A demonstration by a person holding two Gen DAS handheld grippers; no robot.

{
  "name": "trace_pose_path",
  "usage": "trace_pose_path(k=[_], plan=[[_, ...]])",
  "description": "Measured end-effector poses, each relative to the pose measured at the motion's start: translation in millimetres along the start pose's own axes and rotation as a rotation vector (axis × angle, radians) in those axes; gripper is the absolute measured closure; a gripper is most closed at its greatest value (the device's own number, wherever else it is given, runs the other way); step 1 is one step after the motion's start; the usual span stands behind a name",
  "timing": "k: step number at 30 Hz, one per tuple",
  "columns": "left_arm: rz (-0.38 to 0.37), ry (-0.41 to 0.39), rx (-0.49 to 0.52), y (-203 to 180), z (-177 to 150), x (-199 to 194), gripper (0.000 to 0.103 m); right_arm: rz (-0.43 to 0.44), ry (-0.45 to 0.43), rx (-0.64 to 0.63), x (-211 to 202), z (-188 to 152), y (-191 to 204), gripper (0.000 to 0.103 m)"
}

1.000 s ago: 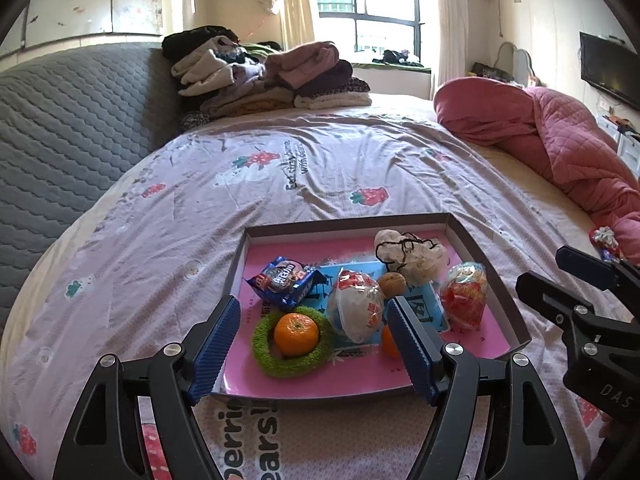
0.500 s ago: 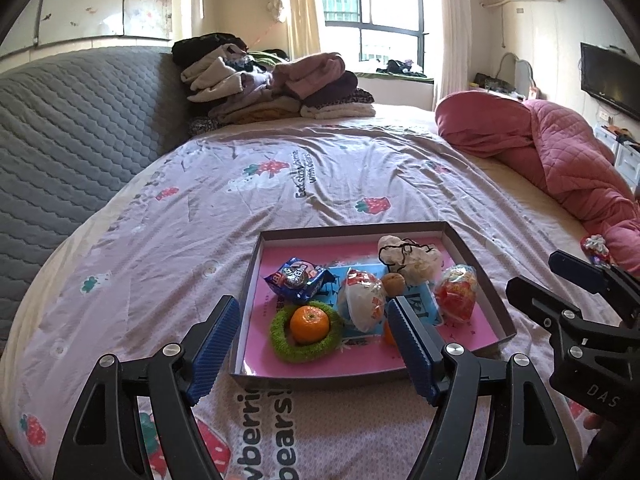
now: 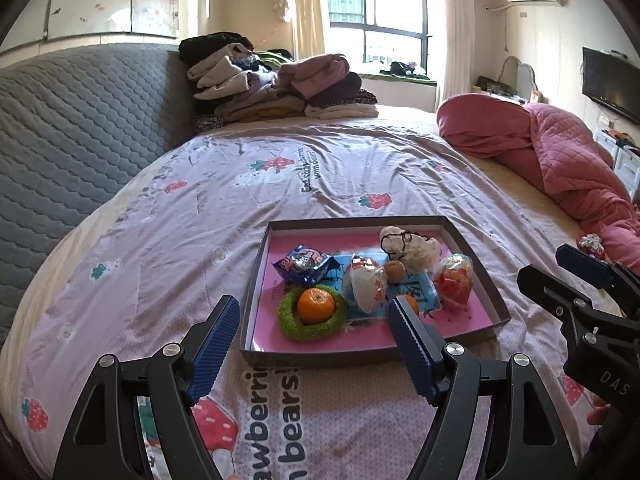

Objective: Organize objects
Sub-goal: 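Withdraw both open grippers back from the tray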

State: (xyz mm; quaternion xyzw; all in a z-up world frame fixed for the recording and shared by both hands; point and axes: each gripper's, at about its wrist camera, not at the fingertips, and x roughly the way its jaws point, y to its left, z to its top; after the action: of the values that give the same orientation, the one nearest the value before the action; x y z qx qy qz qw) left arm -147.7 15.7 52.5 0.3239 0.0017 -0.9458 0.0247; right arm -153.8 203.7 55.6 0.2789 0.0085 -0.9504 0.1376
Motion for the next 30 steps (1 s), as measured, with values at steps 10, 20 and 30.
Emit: trace_pose_path(k=[10,20,30], plan=[[-0.001,0.009,0.000,2.8,-16.7,-9.9,0.026,0.019,-0.018,0.000,-13.1,-15.3,9.5,0.036],[0.008,-0.021,-0.006,6.6,-26.7,-23.1,0.026,0.041,-0.072,0.025,-29.2,-22.8,13.1,0.036],[-0.027,-0.027,-0.019,6.6,-43.2,-25.4,0.026,0.046,-0.069,0.042,-23.8,-38.7,10.5,0.034]])
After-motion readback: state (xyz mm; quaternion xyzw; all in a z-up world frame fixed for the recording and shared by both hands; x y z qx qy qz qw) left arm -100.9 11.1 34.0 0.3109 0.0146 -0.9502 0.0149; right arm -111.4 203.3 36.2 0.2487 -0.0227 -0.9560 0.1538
